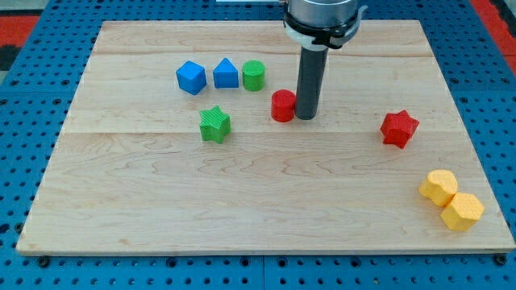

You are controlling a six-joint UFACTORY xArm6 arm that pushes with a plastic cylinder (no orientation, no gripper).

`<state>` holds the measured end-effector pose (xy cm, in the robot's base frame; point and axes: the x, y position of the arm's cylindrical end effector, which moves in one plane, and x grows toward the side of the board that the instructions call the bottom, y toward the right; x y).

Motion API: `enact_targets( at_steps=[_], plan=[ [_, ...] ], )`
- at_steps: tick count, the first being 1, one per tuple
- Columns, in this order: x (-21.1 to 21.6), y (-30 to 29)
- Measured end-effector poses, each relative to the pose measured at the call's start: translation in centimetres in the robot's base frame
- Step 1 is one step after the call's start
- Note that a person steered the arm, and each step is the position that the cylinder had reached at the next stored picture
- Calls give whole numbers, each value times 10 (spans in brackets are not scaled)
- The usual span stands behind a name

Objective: Move the red circle below the green circle

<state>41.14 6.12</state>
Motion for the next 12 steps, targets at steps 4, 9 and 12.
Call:
enact_targets(
  at_steps=[4,9,12],
  plan=[
    [0,-55],
    [-24,-18],
    [-23,-29]
  ],
)
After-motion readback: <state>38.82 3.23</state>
